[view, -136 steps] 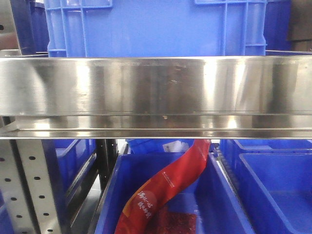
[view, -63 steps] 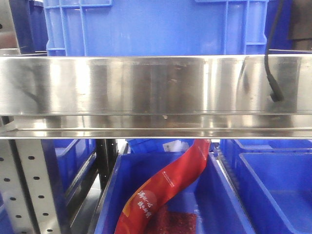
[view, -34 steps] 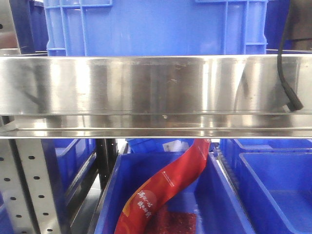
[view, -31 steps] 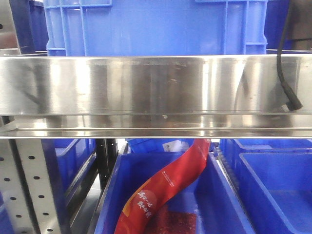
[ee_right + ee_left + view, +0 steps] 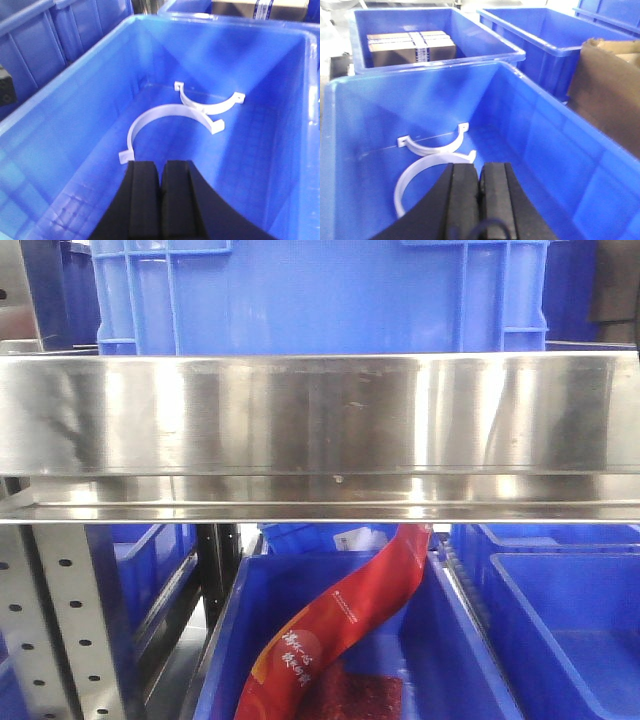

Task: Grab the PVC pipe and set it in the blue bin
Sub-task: 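Open both grippers to drop the clamps into the blue bins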

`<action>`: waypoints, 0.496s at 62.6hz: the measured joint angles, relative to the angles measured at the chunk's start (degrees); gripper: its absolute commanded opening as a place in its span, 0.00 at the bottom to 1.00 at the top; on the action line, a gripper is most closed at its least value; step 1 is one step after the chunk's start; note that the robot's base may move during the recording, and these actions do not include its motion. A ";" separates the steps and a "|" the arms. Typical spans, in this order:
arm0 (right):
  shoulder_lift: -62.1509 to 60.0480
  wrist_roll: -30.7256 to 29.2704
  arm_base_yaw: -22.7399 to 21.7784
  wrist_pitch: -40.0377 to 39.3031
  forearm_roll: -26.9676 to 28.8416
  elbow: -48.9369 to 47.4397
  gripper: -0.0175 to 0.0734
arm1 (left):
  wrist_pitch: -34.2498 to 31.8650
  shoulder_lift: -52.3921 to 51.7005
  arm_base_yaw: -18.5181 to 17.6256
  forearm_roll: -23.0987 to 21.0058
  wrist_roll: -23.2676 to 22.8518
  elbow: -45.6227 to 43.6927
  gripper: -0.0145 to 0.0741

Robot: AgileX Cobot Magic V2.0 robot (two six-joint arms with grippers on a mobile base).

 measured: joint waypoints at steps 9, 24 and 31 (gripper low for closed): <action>-0.70 0.00 0.00 2.13 0.00 0.13 0.01 | 3.41 -1.32 0.00 0.11 -0.85 0.00 0.04; -8.58 -0.22 0.00 -4.50 0.00 4.56 0.01 | 2.66 -11.07 -0.89 0.32 -1.33 3.95 0.04; -13.60 -0.35 0.00 -11.59 0.00 11.79 0.01 | -3.89 -16.78 -1.32 0.32 -1.33 11.46 0.04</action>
